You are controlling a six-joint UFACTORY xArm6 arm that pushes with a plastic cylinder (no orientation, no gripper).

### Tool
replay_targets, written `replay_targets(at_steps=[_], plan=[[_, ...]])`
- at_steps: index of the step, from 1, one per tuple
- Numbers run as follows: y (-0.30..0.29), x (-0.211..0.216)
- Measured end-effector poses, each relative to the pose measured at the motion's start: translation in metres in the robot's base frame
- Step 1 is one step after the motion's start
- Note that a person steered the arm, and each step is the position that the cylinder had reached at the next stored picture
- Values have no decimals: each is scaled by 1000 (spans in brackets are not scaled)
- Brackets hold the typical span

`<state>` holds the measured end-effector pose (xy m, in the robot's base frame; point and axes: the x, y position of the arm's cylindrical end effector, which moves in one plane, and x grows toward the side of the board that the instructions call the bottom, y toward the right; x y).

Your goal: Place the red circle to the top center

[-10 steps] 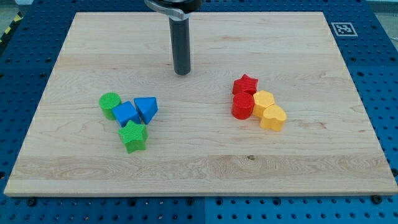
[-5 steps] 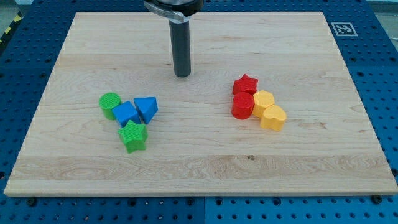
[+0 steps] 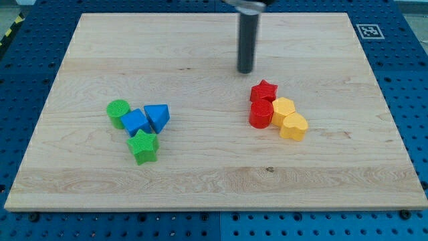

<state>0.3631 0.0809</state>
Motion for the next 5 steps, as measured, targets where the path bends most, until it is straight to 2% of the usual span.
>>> replay_targets(at_steps=[2,3,4,5], plan=[[21,70],[22,77],[52,80],[55,110]])
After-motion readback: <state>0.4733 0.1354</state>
